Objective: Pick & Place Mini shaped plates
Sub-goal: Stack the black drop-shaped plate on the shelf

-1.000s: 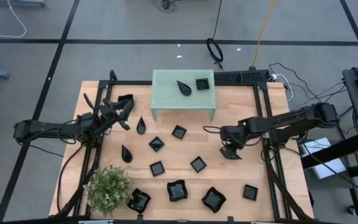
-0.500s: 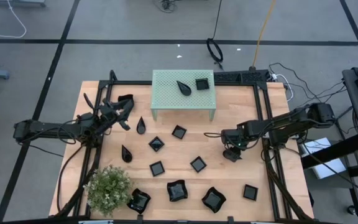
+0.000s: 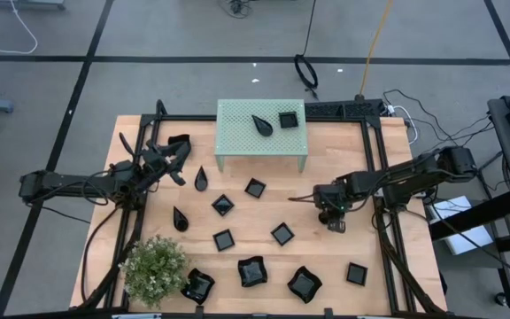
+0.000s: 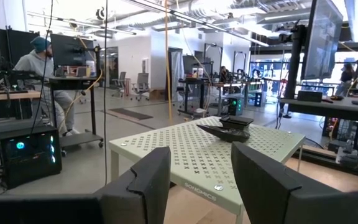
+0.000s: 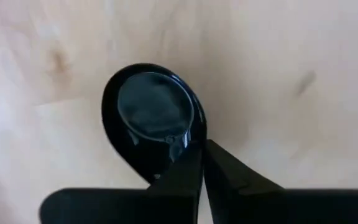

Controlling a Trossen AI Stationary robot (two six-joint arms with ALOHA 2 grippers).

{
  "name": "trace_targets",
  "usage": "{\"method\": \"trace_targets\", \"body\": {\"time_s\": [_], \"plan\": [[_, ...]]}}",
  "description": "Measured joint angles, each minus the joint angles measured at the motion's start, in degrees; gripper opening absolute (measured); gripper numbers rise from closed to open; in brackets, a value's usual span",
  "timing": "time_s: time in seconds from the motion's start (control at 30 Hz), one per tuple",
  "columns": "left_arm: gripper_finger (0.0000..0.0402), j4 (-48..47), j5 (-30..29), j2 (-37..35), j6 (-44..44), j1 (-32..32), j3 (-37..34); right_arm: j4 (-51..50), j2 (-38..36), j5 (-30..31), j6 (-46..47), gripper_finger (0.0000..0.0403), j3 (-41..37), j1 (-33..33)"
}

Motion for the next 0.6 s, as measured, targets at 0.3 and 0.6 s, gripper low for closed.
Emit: {"method": "trace_targets", "body": {"time_s": [0.3,0.6], "plan": [[0.0173,0.0,0.0,0.0,-0.02,0.0,0.0,4.94,0.05,11.1,-29.27,0.0001,5.15,-0.77],[0.0173,-0.02,0.0,0.0,0.0,0.02,0.0,6.99,4.45,11.09,-53.19,0.0003,5.16,-0.79]]}}
